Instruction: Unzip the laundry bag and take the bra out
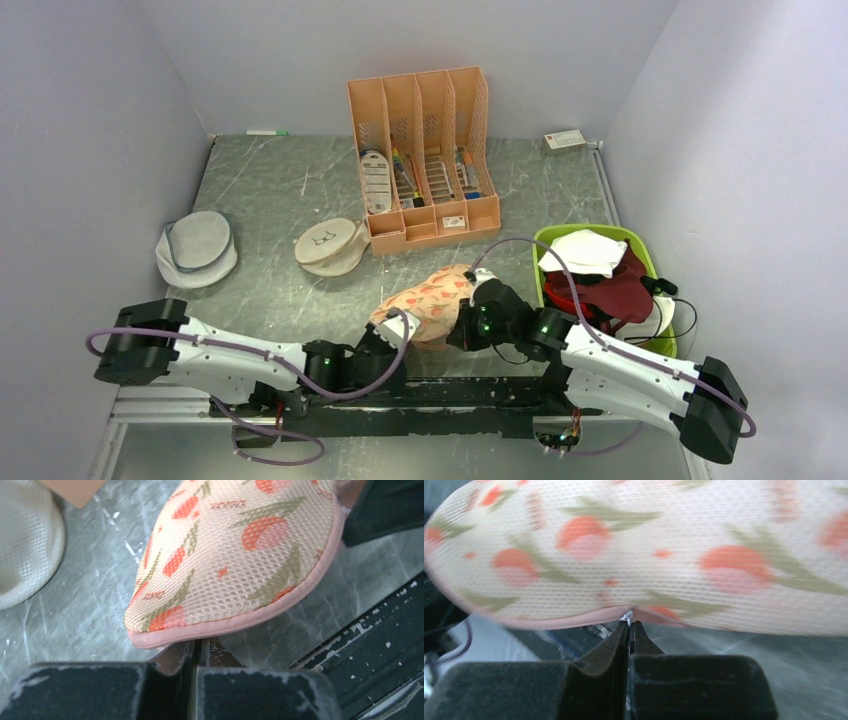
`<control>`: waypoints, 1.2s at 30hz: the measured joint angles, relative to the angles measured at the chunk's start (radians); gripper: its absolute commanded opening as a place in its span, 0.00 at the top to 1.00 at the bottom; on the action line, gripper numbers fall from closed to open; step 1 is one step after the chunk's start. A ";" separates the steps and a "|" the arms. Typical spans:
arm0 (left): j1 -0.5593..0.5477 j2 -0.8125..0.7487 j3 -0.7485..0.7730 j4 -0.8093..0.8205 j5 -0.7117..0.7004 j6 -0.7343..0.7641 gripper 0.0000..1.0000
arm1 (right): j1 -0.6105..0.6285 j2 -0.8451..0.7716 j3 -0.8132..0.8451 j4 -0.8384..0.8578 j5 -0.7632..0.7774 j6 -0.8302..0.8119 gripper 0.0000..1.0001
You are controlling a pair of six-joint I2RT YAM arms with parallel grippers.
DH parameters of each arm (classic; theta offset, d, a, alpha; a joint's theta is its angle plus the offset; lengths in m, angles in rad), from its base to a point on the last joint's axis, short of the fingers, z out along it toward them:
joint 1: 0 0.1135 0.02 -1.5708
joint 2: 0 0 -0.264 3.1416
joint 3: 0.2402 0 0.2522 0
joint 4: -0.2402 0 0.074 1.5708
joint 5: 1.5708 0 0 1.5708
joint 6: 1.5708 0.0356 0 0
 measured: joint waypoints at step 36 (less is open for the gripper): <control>0.124 0.122 0.286 -0.012 0.205 0.204 0.10 | -0.345 -0.040 0.029 0.132 -0.307 -0.275 1.00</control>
